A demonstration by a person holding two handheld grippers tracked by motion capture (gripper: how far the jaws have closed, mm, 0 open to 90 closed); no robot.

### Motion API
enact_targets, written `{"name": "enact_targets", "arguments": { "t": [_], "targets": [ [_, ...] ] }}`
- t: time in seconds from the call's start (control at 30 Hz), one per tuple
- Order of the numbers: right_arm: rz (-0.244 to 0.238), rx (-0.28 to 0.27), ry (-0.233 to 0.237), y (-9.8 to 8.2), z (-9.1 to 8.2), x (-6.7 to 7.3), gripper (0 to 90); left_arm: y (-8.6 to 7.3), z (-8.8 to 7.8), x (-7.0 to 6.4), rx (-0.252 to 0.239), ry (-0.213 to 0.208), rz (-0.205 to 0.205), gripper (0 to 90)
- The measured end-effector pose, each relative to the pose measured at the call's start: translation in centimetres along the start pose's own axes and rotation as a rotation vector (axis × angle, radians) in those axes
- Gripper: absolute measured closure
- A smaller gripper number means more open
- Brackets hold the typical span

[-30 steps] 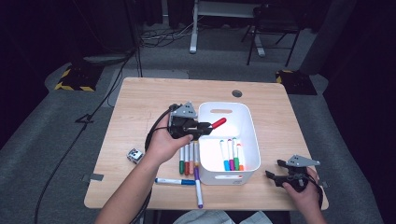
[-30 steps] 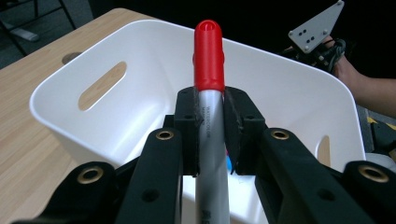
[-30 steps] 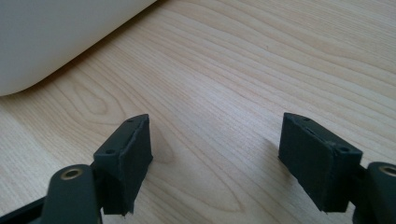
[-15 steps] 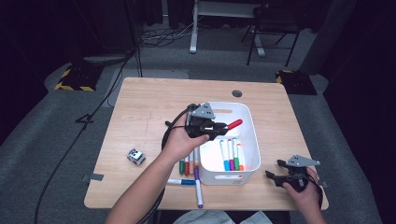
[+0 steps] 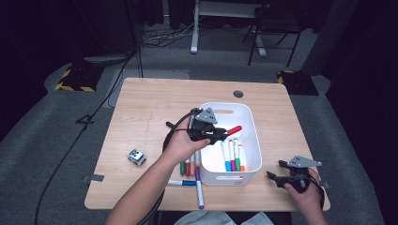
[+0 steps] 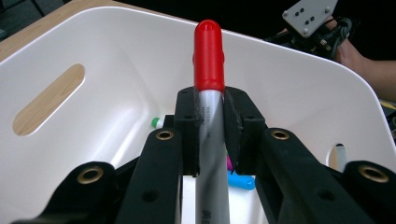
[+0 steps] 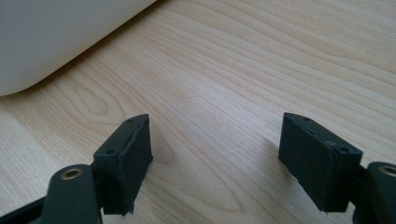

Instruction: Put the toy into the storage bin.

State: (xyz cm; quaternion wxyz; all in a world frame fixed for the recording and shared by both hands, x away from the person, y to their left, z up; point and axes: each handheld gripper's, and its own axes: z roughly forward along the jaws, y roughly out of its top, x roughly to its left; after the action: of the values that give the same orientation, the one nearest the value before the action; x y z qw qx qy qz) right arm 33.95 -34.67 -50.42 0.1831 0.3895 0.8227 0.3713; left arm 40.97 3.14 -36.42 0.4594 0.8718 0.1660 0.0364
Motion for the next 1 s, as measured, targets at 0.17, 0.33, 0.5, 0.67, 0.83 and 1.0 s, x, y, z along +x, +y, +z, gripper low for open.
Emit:
{"name": "enact_targets", "arguments": {
  "t": [0.17,0.33,0.5,0.67,0.83,1.0],
  "targets": [
    [-0.001,0.000,0.000,0.0,0.0,0.0,25.7,-0.2,0.2,-0.1,0.023,-0.001,0.006,76.5],
    [-0.001,0.000,0.000,0.0,0.0,0.0,25.7,-0.5,0.5,-0.1,0.046,0.004,0.009,76.4],
    [0.000,0.000,0.000,0.0,0.0,0.0,25.7,-0.7,0.8,-0.2,0.066,0.002,0.016,76.4],
    [-0.001,0.000,0.000,0.0,0.0,0.0,25.7,-0.8,1.0,-0.2,0.064,-0.002,0.032,76.3],
    [0.000,0.000,0.000,0.0,0.0,0.0,25.7,-0.6,1.1,-0.5,0.098,0.009,0.042,76.2],
    [-0.001,0.000,0.000,0.0,0.0,0.0,25.7,-0.3,1.3,-0.8,0.109,0.028,0.012,50.1]
  ]
}}
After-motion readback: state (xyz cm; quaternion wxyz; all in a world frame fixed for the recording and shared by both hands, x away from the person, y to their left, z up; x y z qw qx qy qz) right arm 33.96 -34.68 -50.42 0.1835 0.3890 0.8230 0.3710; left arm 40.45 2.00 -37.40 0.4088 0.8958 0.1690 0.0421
